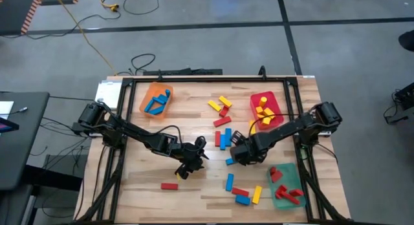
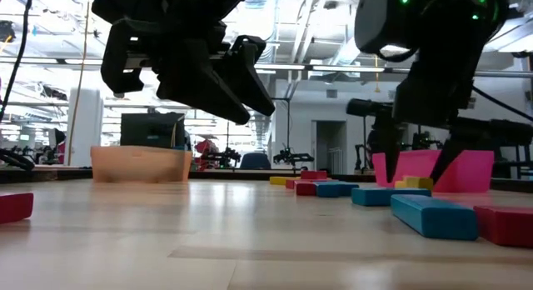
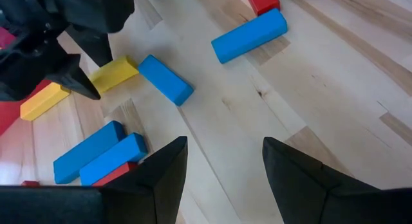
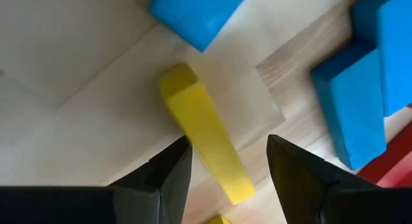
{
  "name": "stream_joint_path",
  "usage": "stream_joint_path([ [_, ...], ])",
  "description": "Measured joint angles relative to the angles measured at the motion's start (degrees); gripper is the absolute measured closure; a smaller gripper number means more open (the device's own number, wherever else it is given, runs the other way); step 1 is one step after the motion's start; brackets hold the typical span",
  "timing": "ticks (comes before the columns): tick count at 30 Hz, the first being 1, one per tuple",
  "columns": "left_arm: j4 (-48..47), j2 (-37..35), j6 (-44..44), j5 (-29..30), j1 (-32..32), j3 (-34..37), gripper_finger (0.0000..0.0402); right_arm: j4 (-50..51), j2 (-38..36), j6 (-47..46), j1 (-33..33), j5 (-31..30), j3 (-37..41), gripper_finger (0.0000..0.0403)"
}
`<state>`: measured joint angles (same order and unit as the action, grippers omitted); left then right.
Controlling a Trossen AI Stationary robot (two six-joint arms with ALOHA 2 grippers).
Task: Sort blocks
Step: Put the yellow rectangle block into the red bin
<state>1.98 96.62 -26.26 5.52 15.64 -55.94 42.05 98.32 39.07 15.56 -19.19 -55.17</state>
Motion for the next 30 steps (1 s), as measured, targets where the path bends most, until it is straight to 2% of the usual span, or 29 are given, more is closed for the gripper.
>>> stream_joint_path([
  [8,0.02,0.00,0.61,0.00,0.00,0.00,0.0205,-1.53,-0.09,-0.35,-1.73,1.04,1.96,0.0202],
  [11,-0.07,0.00,0.61,0.00,0.00,0.00,0.0205,-1.21,-0.09,-1.57,-1.77,1.13,2.00,0.0231],
  [17,0.07,0.00,0.28,0.00,0.00,0.00,0.0205,-0.76,-0.07,-2.69,-1.73,1.59,2.09,0.0314],
  [20,0.08,0.00,0.35,0.00,0.00,0.00,0.0205,-0.73,-0.07,-3.77,-1.74,1.47,2.07,0.0340],
  [30,1.33,0.02,0.57,0.22,0.00,0.00,0.0205,-0.49,0.07,-15.92,-1.75,1.30,1.61,0.0345],
])
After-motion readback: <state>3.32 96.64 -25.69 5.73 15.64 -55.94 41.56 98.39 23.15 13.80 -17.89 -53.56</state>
